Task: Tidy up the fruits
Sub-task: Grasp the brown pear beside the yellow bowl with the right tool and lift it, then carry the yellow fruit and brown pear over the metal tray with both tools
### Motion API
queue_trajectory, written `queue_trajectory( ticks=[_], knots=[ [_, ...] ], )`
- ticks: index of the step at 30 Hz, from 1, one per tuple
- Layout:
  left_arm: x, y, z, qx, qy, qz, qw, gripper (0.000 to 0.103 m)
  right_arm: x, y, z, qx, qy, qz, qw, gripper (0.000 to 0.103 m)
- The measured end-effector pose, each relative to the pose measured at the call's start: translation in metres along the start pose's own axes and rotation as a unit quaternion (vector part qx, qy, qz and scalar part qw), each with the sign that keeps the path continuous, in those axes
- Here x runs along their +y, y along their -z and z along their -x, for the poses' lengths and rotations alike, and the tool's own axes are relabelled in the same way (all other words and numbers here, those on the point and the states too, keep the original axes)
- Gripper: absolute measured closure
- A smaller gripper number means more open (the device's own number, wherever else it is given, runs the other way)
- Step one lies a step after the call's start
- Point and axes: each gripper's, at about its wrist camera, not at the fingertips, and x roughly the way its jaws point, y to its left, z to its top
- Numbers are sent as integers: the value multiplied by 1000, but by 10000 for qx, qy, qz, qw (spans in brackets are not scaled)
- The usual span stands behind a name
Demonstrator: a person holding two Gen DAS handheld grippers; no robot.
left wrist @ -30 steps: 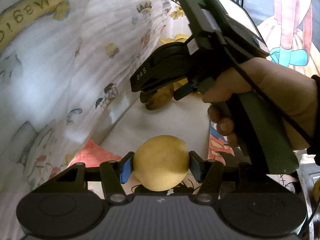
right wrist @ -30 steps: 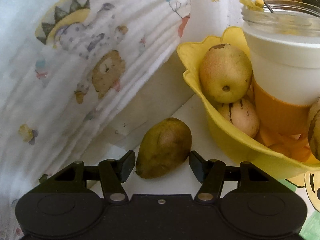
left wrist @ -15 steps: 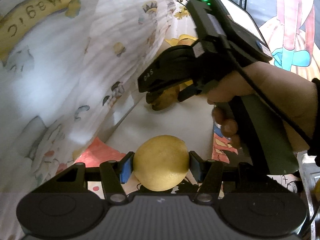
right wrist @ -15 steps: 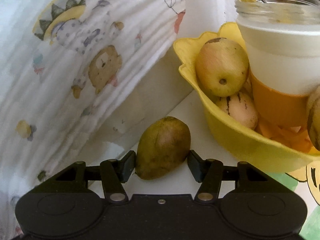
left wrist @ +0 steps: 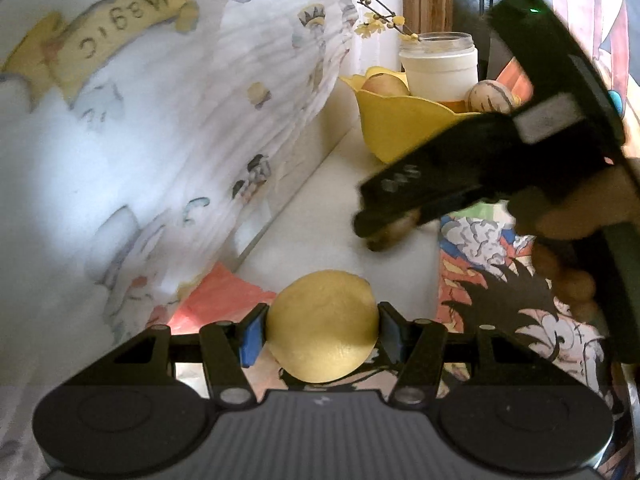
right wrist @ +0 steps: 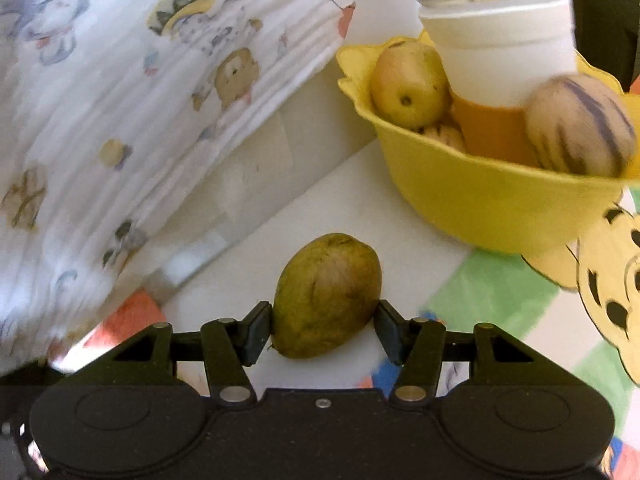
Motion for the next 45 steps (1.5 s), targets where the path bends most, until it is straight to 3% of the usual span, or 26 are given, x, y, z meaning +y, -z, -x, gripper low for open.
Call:
queue_trajectory(
  ticks=[19, 25, 34, 45],
  knots=[
    [-3, 0, -3, 38, -191, -102, 9998, 41, 1, -11, -9, -85, -43, -306, 9995, 42],
    [-2, 0, -3, 39, -190, -62, 9998, 41, -2, -8, -2, -156, -16, -337, 9993, 46],
    [1, 1, 4, 193, -264, 306, 9990, 41, -13, 17, 57, -190, -230, -648, 9974, 47],
    [-29, 2, 43, -16, -13, 402, 9992, 41, -47, 63, 181, -835, -365, -1384, 9862, 46]
  ],
)
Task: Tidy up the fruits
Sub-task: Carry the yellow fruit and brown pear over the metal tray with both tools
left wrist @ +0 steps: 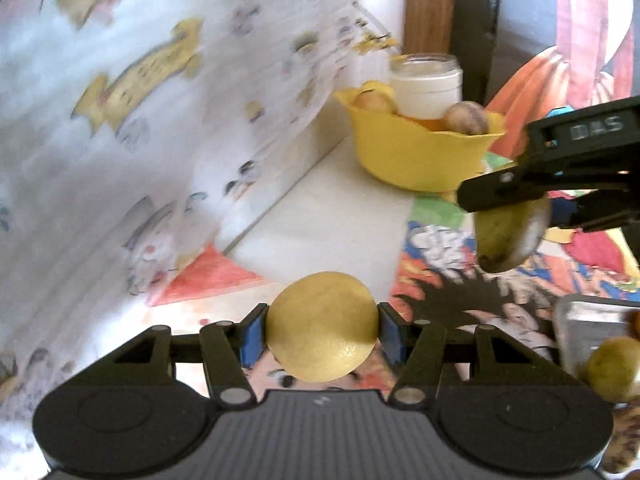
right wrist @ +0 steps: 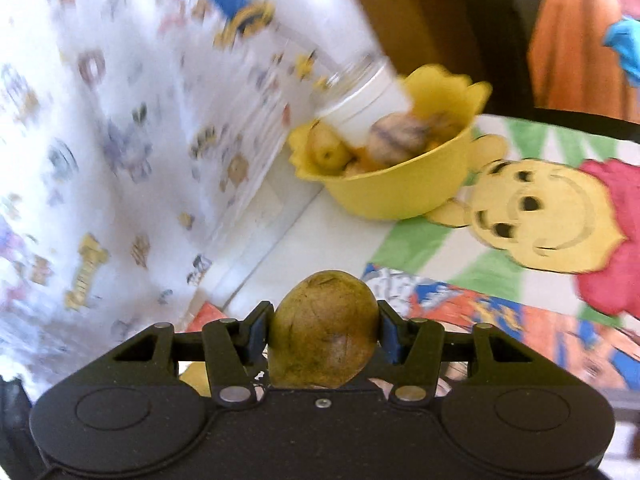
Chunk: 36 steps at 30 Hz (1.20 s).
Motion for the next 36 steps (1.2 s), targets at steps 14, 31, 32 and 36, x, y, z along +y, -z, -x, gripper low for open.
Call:
queue_trajectory(
  ticks=[14, 31, 32, 36],
  knots=[
    [-73, 3, 55, -196, 439, -252, 9985, 41, -34, 19, 148, -865, 142, -343, 9956, 46],
    [-143, 17, 84, 6, 817, -662, 9945, 41, -83, 104, 212, -505, 614, -373, 9961, 46],
    [-146, 19, 85, 16, 845, -682, 9941, 41, -85, 108, 214, -482, 637, -366, 9961, 46],
    [-156, 26, 91, 79, 961, -780, 9923, 41, -92, 125, 222, -337, 738, -328, 9962, 46]
  ],
)
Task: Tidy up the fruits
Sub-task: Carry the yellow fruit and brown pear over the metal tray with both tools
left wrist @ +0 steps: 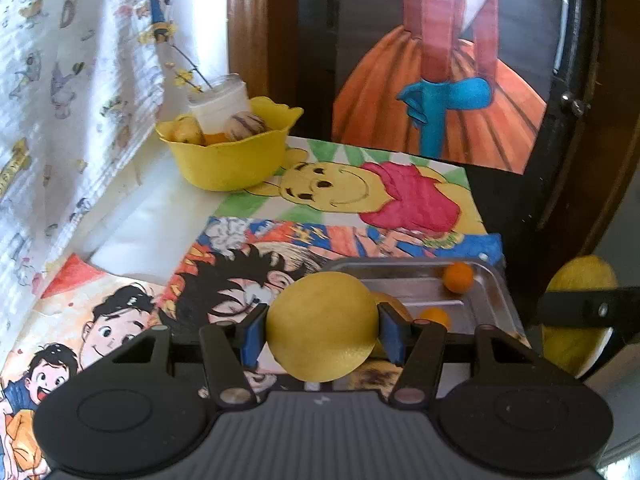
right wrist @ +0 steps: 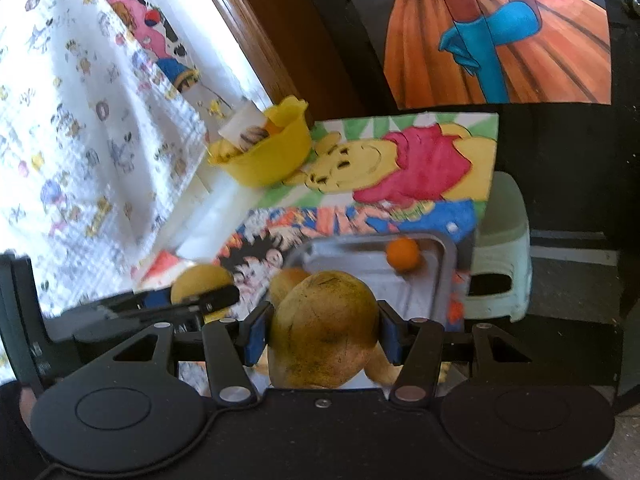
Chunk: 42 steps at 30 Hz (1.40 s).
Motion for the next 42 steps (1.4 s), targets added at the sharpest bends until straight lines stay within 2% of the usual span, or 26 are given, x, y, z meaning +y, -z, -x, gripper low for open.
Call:
queue_trajectory(
  ticks=[11, 17, 33, 42],
  knots=[
    [-15, 18, 12, 230, 369, -156, 9989, 41, -11, 35, 5, 405, 24, 43, 9992, 46],
    [-15, 30, 22, 226, 557, -138, 9981, 41, -14, 42, 4, 439, 41, 127, 9989, 46],
    [2, 83, 56, -374, 479, -17, 9981, 41, -10, 68, -11, 147, -337, 826, 9959, 46],
    [5, 119, 73, -943, 304, 156, 9950, 41, -12, 82, -14, -128, -661, 1226, 9902, 46]
  ],
)
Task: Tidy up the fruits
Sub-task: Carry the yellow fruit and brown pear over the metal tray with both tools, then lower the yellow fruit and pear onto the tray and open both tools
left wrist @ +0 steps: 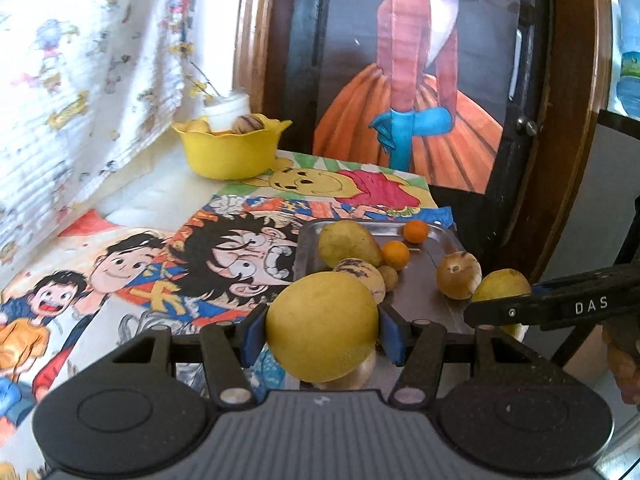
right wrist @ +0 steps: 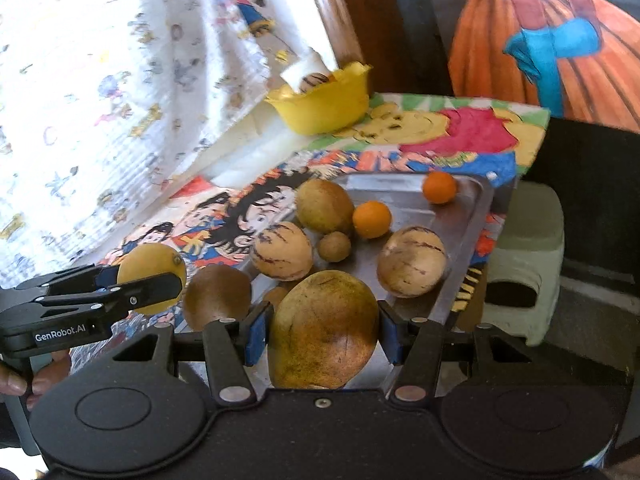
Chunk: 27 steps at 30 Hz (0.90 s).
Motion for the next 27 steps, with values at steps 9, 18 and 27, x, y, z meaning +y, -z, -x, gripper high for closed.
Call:
queue_trajectory(
  ticks=[9, 18, 27],
  knots=[
    [-17, 30, 30, -154, -320, 257, 9990, 41, 11, 13, 17, -244, -252, 364, 9987, 46],
    [-28, 35, 35, 111, -35, 179, 9998, 41, 10, 25, 27, -279, -183, 290, 9990, 46],
    [-30, 33, 22, 272, 28, 131, 9995, 41, 3, 29, 20, -180, -208, 385, 9989, 46]
  ],
)
